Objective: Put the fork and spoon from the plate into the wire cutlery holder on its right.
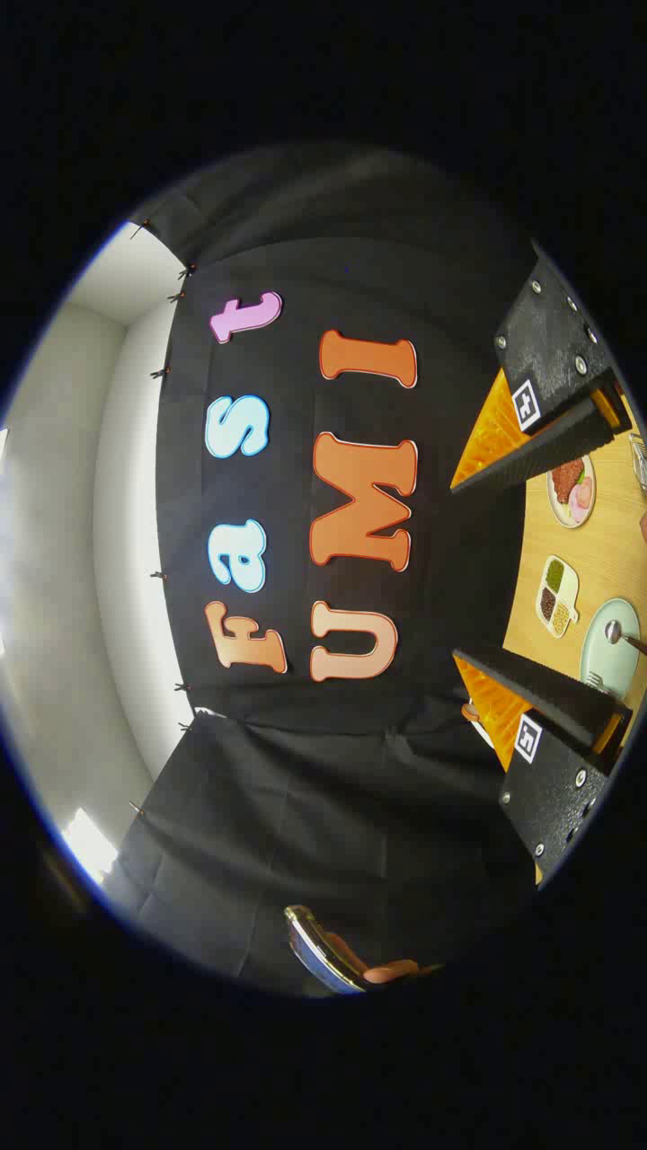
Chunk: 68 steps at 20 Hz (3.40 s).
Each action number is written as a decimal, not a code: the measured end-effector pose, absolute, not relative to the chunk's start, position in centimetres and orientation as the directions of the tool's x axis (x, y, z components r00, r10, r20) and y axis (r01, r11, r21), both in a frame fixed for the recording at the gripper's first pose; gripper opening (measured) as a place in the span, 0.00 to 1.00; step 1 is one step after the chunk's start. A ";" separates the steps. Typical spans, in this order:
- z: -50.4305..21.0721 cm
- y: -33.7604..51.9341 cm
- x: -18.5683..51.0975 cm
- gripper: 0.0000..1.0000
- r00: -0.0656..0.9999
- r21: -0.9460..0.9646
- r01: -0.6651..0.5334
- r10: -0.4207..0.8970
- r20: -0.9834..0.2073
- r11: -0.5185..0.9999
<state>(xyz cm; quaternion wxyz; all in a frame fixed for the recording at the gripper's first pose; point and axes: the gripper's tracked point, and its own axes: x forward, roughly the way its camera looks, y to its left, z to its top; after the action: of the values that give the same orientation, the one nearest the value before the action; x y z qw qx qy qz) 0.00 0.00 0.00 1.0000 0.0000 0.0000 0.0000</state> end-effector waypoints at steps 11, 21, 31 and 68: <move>-1.3 0.2 -0.1 0.98 0.989 0.045 -0.140 0.142 -0.030 0.989; -14.8 6.1 2.7 0.98 0.860 0.101 -0.135 0.168 -0.482 0.986; -32.6 9.9 0.4 0.95 0.369 0.133 -0.109 0.165 -0.915 0.985; -39.3 8.5 -1.5 0.04 0.210 0.195 0.146 0.163 -0.964 0.970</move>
<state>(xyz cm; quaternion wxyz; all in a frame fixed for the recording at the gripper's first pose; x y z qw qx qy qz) -1.52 8.49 -39.31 0.7681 0.1227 0.6284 0.0055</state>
